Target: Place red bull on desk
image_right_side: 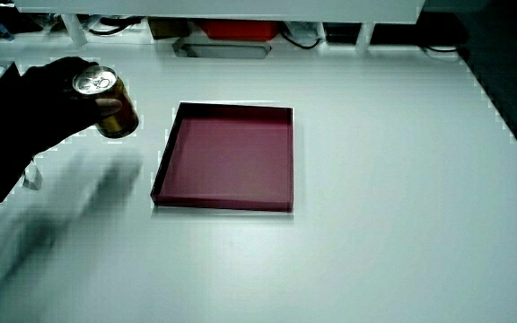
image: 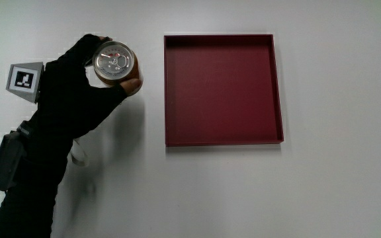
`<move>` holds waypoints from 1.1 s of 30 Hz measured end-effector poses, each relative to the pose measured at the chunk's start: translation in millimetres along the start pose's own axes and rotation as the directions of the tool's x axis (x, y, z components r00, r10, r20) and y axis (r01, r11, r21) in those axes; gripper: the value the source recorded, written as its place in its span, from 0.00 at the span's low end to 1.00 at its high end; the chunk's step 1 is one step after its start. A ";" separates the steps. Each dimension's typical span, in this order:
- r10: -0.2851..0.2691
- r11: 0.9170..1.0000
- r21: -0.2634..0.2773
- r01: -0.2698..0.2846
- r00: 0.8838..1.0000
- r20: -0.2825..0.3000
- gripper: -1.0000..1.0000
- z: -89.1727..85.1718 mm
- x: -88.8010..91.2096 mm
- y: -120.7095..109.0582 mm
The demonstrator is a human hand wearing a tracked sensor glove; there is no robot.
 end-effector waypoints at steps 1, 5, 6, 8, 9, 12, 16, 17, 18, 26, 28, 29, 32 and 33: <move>0.012 1.000 0.012 -0.012 1.000 -0.007 0.50 1.1 -5.9 0.3; 0.059 0.997 0.047 -0.058 0.998 -0.010 0.50 2.4 -29.9 0.3; 0.056 0.997 0.054 -0.056 0.998 0.002 0.50 1.5 -34.8 0.5; 0.072 0.995 0.067 -0.072 0.997 -0.003 0.50 0.5 -46.4 0.7; 0.090 0.994 0.070 -0.090 0.996 0.006 0.50 -0.1 -50.5 0.3; 0.109 0.991 0.080 -0.109 0.994 0.011 0.50 -1.2 -59.6 -0.2; 0.111 0.991 0.078 -0.112 0.994 0.017 0.50 -3.9 -66.5 1.1; 0.125 0.989 0.081 -0.125 0.992 0.014 0.50 -4.1 -69.2 0.7; 0.119 0.989 0.082 -0.121 0.992 0.027 0.50 -5.2 -69.2 0.7; 0.137 0.987 0.080 -0.139 0.990 0.038 0.50 -5.3 -78.9 0.4; 0.136 0.988 0.067 -0.138 0.990 0.043 0.48 -5.9 -79.5 2.5; 0.143 0.987 0.062 -0.146 0.989 0.043 0.46 -6.5 -76.9 2.8; 0.146 0.987 0.060 -0.148 0.988 0.047 0.40 -6.0 -75.7 2.1; 0.147 0.987 0.058 -0.149 0.988 0.041 0.38 -5.8 -77.1 2.2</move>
